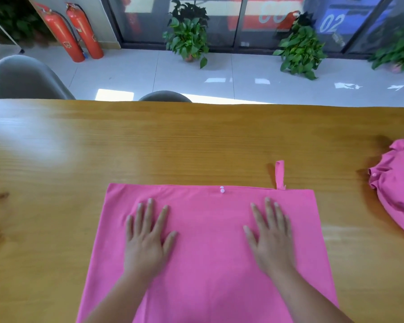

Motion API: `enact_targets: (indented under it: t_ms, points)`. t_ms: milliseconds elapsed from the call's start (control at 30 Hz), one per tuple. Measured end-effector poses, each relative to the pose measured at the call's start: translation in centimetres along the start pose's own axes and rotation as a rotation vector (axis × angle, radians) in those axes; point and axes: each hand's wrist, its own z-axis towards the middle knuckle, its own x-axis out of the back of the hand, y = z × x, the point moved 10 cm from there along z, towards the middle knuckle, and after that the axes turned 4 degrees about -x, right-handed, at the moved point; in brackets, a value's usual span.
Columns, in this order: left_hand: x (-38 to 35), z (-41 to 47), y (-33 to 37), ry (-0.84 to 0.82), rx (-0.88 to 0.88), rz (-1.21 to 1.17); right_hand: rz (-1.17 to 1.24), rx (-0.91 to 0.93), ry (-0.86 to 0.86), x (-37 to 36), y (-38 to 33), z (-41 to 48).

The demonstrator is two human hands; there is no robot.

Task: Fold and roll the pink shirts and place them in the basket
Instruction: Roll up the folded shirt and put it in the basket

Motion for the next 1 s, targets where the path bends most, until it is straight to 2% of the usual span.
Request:
enact_targets:
  t_ms: [67, 167, 267, 367, 433, 500, 567, 633, 767, 900, 1000]
  points:
    - [0.7, 0.1, -4.9, 0.005, 0.118, 0.018, -0.014, -0.068, -0.016, 0.3, 4.3, 0.7]
    - [1.0, 2.0, -8.1, -0.046, 0.119, 0.033, -0.052, -0.021, -0.066, 0.3, 5.7, 2.8]
    - [1.6, 5.2, -8.0, -0.102, 0.163, 0.043, -0.068, -0.059, -0.073, 1.5, 4.9, 6.2]
    - [2.3, 7.3, -3.6, -0.088, 0.219, 0.0, -0.028, -0.199, -0.032, 3.1, 2.0, 7.4]
    - [2.2, 7.1, 3.0, -0.061, 0.084, -0.065, 0.049, -0.149, 0.002, 3.0, -3.1, 5.8]
    - [0.7, 4.7, 9.1, -0.082, -0.109, -0.101, 0.073, 0.042, -0.015, 1.2, -8.7, 2.3]
    - [-0.2, 1.5, 10.0, -0.086, -0.188, -0.081, 0.03, 0.157, -0.043, -0.7, -9.9, -1.2]
    - [-0.5, -1.1, 6.0, -0.075, -0.133, -0.06, 0.02, 0.11, -0.036, -1.4, -5.8, -2.9]
    - [0.6, -3.5, -3.9, -0.085, 0.04, -0.001, 0.018, -0.096, -0.028, -0.7, 4.9, -3.5]
    - [0.5, -1.2, -5.4, -0.136, 0.01, 0.009, -0.015, -0.06, -0.075, -0.6, 5.9, -1.2]
    - [1.0, 3.5, -5.2, -0.16, 0.066, 0.041, -0.039, -0.124, -0.099, 0.4, 5.8, 2.8]
